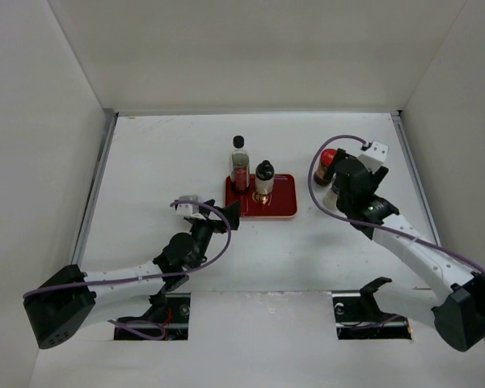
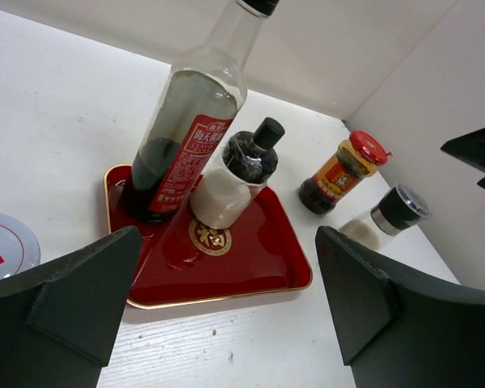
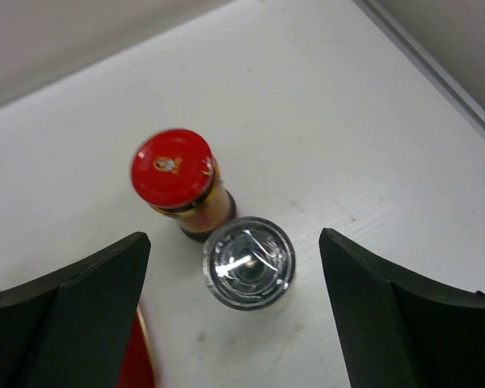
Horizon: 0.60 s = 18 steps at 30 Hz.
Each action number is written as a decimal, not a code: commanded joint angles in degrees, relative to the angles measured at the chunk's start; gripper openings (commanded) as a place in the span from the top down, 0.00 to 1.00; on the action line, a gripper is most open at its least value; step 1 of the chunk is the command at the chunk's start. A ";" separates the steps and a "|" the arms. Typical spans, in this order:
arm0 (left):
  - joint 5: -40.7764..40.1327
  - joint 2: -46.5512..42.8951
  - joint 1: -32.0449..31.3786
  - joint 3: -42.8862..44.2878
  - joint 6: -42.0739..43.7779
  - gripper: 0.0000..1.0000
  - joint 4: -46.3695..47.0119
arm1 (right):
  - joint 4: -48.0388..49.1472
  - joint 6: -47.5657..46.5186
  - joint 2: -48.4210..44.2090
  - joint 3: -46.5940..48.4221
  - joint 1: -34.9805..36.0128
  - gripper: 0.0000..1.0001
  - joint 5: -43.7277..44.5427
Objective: Organize the condiment bottles
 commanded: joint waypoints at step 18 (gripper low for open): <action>1.44 2.57 0.16 1.90 -0.06 0.10 4.35 | 3.04 -0.14 10.60 -2.16 -6.19 0.25 -10.72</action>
